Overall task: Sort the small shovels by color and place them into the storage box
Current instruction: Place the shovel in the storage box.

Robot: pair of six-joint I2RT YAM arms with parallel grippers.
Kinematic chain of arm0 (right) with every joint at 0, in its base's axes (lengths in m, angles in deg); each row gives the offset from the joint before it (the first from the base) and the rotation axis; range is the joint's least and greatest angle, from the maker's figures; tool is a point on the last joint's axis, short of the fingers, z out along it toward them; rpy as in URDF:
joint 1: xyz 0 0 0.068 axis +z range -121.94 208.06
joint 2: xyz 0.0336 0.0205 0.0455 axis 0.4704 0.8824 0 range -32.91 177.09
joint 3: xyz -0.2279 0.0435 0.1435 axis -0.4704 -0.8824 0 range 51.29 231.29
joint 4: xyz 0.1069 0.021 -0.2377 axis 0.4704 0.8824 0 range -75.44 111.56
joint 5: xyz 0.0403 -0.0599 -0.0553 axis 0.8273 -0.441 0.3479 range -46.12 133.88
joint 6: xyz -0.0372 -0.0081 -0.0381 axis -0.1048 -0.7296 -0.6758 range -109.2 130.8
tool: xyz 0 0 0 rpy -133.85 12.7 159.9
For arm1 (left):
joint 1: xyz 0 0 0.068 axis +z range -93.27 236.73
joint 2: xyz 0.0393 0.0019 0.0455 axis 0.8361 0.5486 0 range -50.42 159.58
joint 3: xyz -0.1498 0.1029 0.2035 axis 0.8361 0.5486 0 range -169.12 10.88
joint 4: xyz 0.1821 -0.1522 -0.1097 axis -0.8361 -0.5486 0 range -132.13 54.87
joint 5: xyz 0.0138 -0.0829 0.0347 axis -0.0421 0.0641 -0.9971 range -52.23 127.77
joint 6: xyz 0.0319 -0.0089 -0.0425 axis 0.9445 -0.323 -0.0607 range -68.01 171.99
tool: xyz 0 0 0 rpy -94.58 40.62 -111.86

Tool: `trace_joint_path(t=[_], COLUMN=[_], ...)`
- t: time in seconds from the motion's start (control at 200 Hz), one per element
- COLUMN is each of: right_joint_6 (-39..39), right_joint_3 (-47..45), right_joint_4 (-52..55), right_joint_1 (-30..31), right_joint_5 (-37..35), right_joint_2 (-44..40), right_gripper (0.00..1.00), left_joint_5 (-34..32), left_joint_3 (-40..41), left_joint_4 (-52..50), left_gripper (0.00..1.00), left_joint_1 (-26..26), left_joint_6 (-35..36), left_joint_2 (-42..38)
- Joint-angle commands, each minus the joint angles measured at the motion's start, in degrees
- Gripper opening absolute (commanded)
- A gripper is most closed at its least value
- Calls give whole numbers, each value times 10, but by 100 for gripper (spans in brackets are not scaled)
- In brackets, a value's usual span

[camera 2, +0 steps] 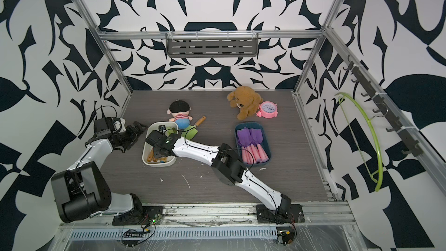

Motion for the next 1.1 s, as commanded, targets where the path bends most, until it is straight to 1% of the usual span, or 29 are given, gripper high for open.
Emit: trace_joint_path(t=[0.0, 0.16, 0.41, 0.5, 0.545, 0.64, 0.71, 0.885, 0.905, 0.985, 1.095], right_joint_6=[0, 2, 12, 6, 1, -14, -28, -65, -68, -78, -88], right_joint_3=[0, -7, -9, -15, -19, -38, -62, -154, -167, -220, -284], right_joint_4=[-41, -69, -55, -57, -57, -62, -71, -97, -99, -100, -96], right_joint_1=[0, -1, -9, -10, -9, -10, -11, -15, -15, -24, -46], right_joint_5=[15, 35, 39, 36, 31, 19, 6, -32, -54, -75, -80], right_joint_2=[-29, -28, -23, -33, -34, -75, -104, -201, -212, -255, -300], right_gripper=[39, 37, 36, 37, 39, 41, 42, 42, 42, 41, 40], left_joint_5=[13, 18, 28, 39, 44, 47, 44, 16, 14, 12, -2], left_joint_3=[11, 12, 14, 11, 10, -2, -20, -67, -69, -70, -55], left_joint_4=[3, 4, 7, 6, 4, -15, -47, -137, -144, -155, -148], left_gripper=[99, 99, 99, 99, 99, 97, 95, 93, 92, 89, 86], left_joint_1=[1, 1, 1, 1, 1, -4, -17, -82, -89, -113, -137], left_joint_6=[2, 3, 4, 10, 12, 24, 42, 82, 83, 88, 91], left_joint_2=[-14, -16, -16, -16, -16, -22, -29, -39, -37, -34, -23])
